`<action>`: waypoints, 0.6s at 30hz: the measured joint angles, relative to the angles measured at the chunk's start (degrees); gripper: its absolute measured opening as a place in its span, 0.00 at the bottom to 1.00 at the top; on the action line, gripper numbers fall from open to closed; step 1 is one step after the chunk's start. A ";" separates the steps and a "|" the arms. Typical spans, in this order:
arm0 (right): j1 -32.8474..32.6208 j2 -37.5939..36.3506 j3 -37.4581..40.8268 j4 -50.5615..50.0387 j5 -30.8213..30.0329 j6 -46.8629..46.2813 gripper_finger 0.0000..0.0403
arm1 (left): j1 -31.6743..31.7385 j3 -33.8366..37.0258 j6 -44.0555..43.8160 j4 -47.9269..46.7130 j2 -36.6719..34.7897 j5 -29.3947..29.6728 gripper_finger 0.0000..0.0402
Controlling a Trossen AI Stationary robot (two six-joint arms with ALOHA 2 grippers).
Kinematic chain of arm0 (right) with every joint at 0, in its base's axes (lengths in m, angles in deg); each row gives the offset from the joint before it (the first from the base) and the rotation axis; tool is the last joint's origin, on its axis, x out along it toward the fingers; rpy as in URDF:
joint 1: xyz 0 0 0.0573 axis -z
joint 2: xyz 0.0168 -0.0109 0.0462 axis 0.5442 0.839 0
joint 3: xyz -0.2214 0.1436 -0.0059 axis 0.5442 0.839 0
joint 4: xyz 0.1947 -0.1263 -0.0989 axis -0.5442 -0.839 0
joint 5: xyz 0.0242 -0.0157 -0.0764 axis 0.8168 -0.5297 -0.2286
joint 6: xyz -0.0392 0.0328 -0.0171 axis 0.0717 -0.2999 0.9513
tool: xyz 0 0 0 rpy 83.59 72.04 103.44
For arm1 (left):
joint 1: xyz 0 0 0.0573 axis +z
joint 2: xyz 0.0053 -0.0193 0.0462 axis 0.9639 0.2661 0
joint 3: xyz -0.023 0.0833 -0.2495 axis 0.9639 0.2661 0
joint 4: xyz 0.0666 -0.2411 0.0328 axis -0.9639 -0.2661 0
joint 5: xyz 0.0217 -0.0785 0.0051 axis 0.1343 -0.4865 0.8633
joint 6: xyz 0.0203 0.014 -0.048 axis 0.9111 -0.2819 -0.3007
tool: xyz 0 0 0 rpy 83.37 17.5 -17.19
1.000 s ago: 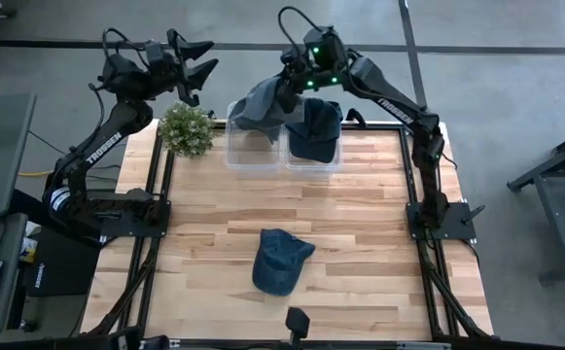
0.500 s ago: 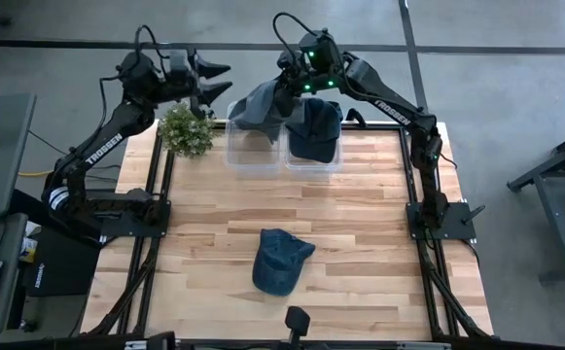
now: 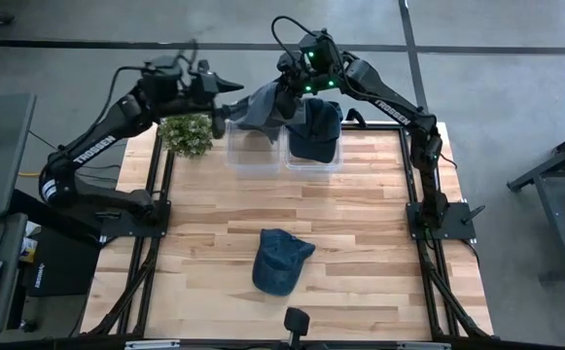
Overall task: Pick & Place hat
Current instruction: Put the gray cap into the left transparent bin
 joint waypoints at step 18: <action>0.48 0.00 0.00 -0.02 -0.07 2.67 0.10 | -16.41 -1.60 7.09 1.12 7.12 33.94 0.53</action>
